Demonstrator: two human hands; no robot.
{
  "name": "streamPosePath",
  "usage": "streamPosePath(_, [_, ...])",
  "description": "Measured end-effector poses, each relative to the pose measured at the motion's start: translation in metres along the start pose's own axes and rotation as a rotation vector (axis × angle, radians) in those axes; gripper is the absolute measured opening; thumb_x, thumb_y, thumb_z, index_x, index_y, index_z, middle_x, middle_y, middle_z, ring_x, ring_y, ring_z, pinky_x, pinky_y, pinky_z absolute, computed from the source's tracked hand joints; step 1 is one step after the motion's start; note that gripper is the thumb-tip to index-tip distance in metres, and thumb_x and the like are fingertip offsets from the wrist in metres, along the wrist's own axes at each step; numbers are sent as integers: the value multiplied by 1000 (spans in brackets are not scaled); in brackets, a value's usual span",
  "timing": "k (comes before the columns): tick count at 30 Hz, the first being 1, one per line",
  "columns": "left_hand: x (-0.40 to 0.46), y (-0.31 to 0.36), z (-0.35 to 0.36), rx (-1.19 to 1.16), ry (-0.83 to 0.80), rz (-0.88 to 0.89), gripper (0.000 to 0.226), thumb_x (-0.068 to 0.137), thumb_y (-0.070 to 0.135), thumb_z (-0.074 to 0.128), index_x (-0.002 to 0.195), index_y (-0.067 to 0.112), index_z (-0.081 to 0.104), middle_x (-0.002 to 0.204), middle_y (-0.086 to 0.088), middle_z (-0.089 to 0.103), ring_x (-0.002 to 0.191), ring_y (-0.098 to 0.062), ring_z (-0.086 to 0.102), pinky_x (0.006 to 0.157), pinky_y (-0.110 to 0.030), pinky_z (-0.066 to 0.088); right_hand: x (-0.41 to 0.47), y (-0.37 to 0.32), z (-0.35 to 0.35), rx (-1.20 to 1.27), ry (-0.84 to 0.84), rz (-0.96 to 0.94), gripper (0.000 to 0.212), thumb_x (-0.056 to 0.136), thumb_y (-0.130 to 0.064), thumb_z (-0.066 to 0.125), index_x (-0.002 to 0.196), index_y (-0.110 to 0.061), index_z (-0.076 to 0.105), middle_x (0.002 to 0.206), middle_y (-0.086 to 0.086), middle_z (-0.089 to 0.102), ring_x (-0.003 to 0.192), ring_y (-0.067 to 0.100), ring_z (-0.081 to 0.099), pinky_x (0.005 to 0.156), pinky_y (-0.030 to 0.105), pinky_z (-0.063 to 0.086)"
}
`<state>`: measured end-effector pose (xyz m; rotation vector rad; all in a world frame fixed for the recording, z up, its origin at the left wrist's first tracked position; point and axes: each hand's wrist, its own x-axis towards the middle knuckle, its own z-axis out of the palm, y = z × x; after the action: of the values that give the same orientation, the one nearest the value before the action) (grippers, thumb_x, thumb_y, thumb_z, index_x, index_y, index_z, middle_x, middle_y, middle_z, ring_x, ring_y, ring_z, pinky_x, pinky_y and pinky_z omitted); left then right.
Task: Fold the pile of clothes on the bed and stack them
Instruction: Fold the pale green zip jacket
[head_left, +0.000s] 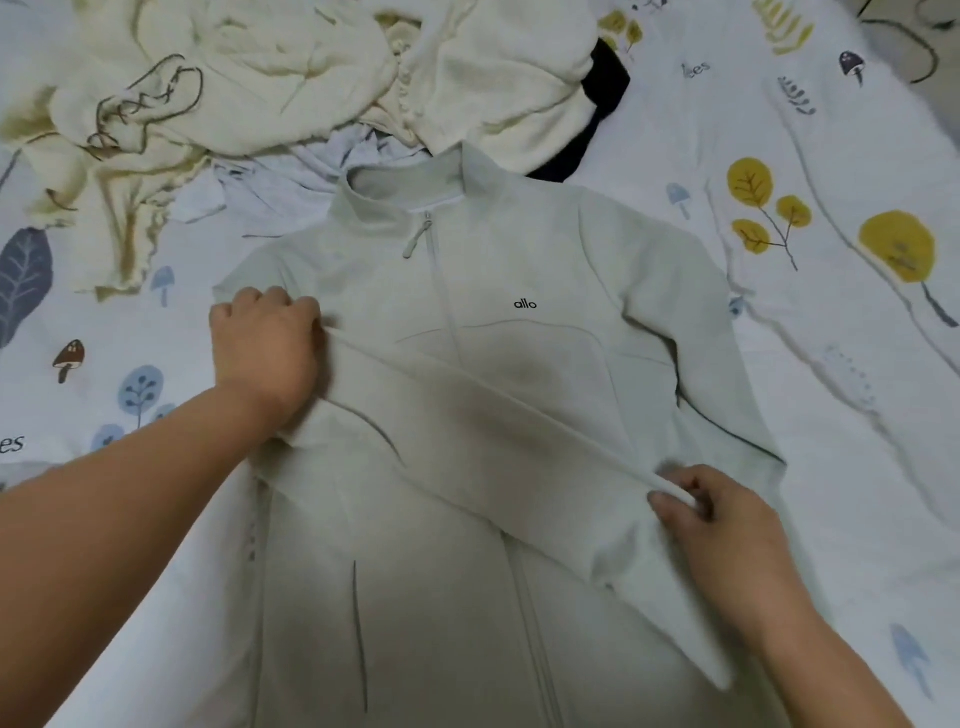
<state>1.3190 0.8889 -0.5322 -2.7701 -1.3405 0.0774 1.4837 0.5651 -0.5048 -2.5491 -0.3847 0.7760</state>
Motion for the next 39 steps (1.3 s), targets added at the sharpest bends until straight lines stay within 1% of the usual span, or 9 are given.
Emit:
streamPosePath(6, [-37, 63, -2, -224, -31, 80, 62, 88, 34, 57, 140, 7, 37, 148, -24, 28, 134, -39, 29, 106, -52, 20, -4, -18, 31, -371, 345, -318, 60, 68, -14, 79, 123, -3, 58, 121, 27, 57, 114, 44, 53, 89, 59, 42])
streamPosePath(12, [-78, 91, 31, -66, -361, 319, 86, 69, 68, -27, 145, 30, -15, 157, 1, -12, 145, -27, -4, 114, -52, 3, 10, -8, 57, -676, -186, -440, 65, 98, -45, 30, 148, -29, -10, 158, 6, -13, 143, 23, -18, 114, 50, -3])
streamPosePath(14, [-77, 90, 39, -17, -421, 282, 75, 75, 69, -20, 141, 33, -24, 156, 5, -20, 145, -24, -11, 114, -50, 0, 16, -3, 51, -614, -221, -452, 59, 99, -45, 29, 150, -26, 9, 159, 6, -2, 146, 22, -4, 115, 43, 4])
streamPosePath(16, [-74, 95, 34, -45, -437, 253, 68, 91, 61, 10, 147, 31, -15, 157, 3, -15, 145, -25, -9, 114, -51, 2, 20, -6, 33, -376, 10, -465, 39, 96, -29, 46, 131, -12, 50, 137, 18, 44, 128, 34, 39, 103, 41, 29])
streamPosePath(19, [-77, 114, 14, -127, -372, 234, 67, 94, 46, 32, 150, 22, 3, 158, -4, -2, 145, -25, 1, 113, -49, 6, 38, 3, 2, -164, 397, -230, 26, 88, -9, 52, 113, -4, 58, 108, 22, 55, 101, 39, 49, 86, 43, 36])
streamPosePath(24, [-94, 168, -7, -255, -302, 417, 69, 91, 36, 39, 150, 26, 5, 158, -2, 0, 145, -19, 1, 114, -43, 4, 59, 23, -33, -166, 99, 302, 43, 85, -28, 59, 122, -9, 48, 123, 20, 43, 116, 38, 39, 92, 43, 37])
streamPosePath(28, [-112, 201, -2, -225, -446, 488, 67, 92, 43, 37, 149, 27, 6, 158, -1, 0, 145, -19, -3, 113, -51, -4, 61, 31, -39, -108, 88, 163, 13, 85, -14, 51, 75, -12, 43, 89, 14, 54, 89, 33, 50, 72, 36, 41])
streamPosePath(33, [-112, 214, -13, -229, -571, 381, 51, 95, 40, 35, 143, 24, 29, 155, -3, 17, 143, -22, 12, 113, -52, 5, 50, 22, -77, 57, 246, 67, 5, 91, -13, 44, 89, -8, 46, 71, 0, 47, 67, 23, 46, 57, 33, 30])
streamPosePath(39, [-95, 246, -86, -1028, -533, -92, 42, 95, 40, 41, 84, 7, 65, 86, -13, 68, 83, -28, 62, 75, -31, 47, 13, -26, -116, 82, 310, -117, 11, 81, -11, 52, 77, -22, 53, 64, -6, 56, 58, 8, 49, 48, 24, 31])
